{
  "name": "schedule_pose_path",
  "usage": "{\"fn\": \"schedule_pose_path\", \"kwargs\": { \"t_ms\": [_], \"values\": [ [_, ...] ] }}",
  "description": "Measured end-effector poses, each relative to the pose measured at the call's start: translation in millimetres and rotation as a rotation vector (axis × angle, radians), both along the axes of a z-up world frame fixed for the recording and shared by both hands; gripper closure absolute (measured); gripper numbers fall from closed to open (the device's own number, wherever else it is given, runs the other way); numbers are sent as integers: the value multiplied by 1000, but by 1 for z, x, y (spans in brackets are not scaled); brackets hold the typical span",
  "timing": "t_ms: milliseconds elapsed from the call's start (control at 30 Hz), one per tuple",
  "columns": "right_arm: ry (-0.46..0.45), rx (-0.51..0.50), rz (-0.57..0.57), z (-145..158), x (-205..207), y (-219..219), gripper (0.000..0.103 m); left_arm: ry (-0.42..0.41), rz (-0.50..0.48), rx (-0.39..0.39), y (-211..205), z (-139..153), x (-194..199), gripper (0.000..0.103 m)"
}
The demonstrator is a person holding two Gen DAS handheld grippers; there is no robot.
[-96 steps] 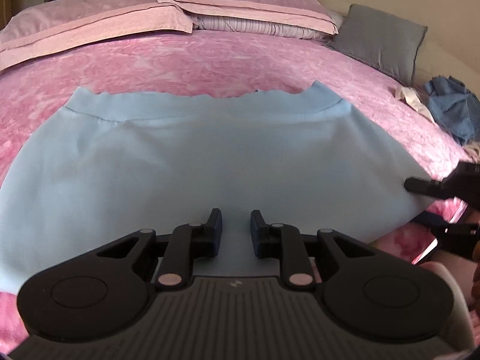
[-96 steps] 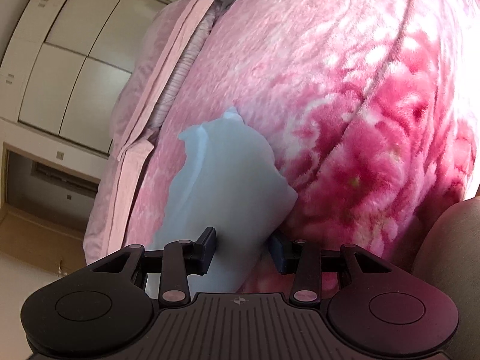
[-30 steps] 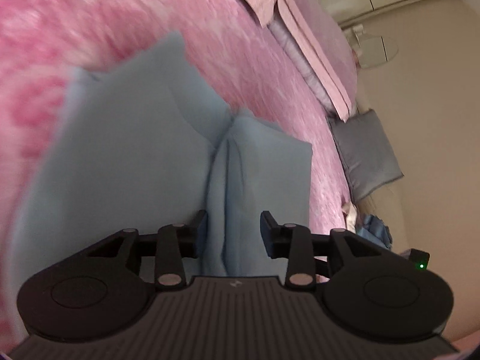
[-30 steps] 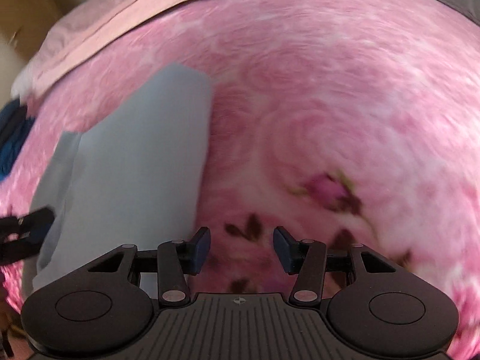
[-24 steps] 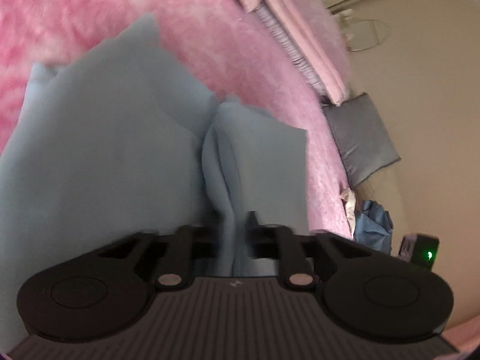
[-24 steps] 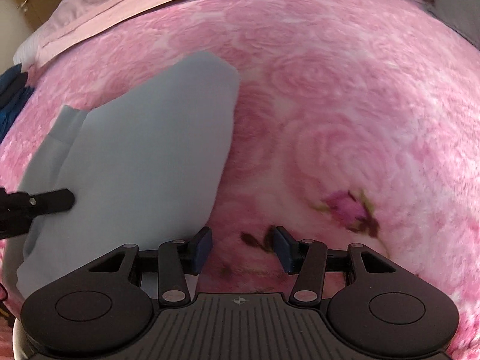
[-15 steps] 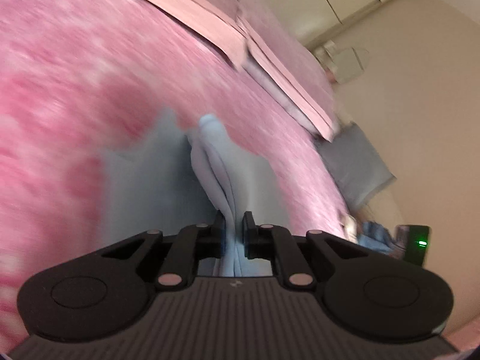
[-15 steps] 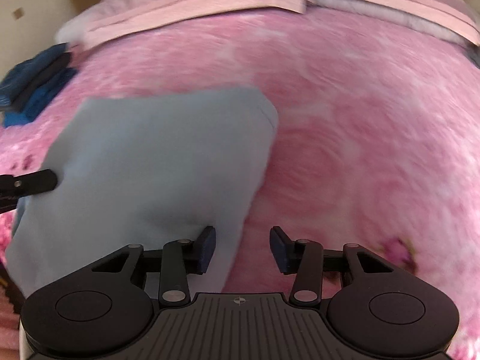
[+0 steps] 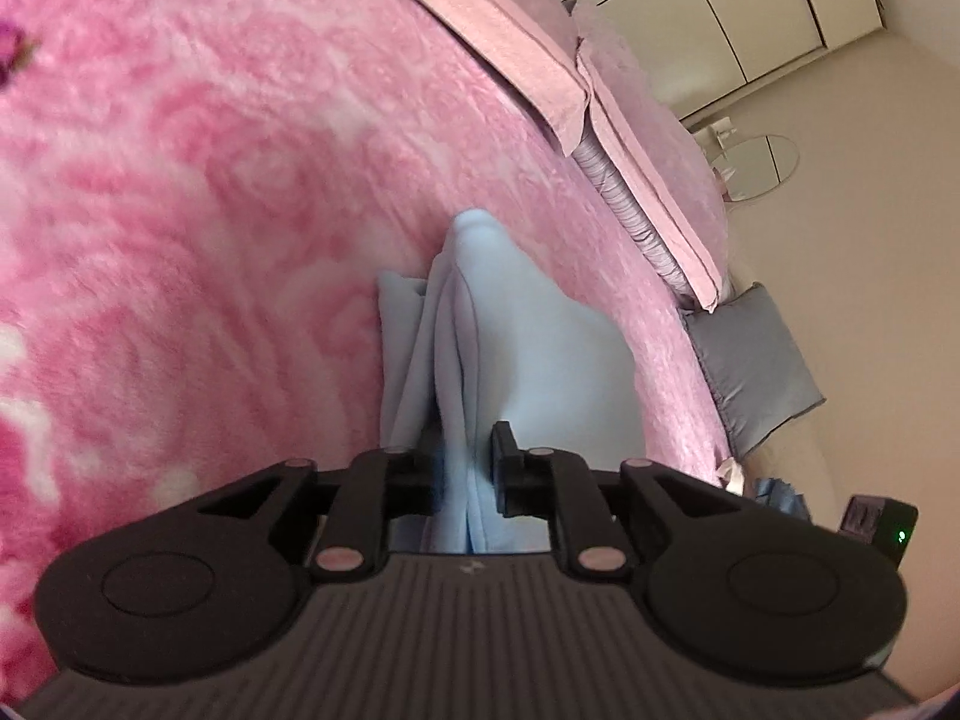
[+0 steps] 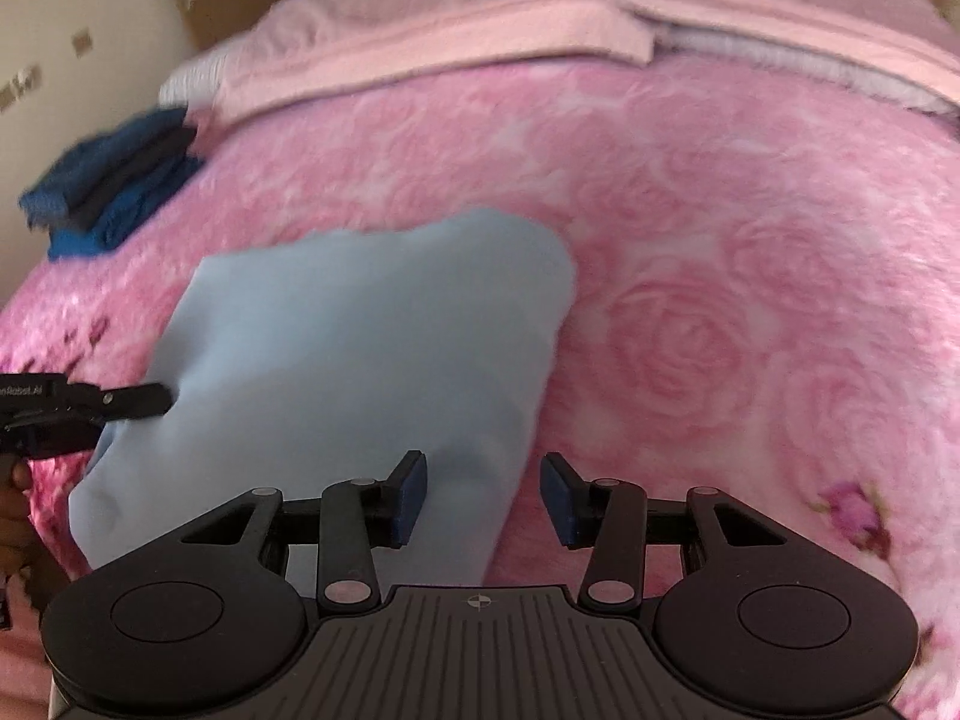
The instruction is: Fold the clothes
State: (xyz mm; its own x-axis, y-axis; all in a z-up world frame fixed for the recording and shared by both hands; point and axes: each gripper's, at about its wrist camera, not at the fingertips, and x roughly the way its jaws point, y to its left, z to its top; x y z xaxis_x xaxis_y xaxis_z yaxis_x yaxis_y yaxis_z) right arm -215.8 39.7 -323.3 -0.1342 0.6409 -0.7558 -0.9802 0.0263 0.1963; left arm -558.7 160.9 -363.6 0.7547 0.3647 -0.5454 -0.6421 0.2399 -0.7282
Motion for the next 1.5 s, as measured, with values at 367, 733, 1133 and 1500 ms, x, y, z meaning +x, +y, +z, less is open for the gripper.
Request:
{"fn": "schedule_pose_path", "kwargs": {
  "t_ms": [367,733,1133,1500],
  "values": [
    [13,236,36,5,-14,-127,57,-30,192,-34,-95,20,-50,69],
    [-290,280,221,-17,-81,-132,57,-46,247,-85,-104,1,-25,62],
    [-717,306,380,-58,-114,-138,88,-5,234,17,-114,-6,-29,89],
    [-260,248,240,-18,-53,-139,78,148,161,171,-128,43,-29,86]
  ]
}}
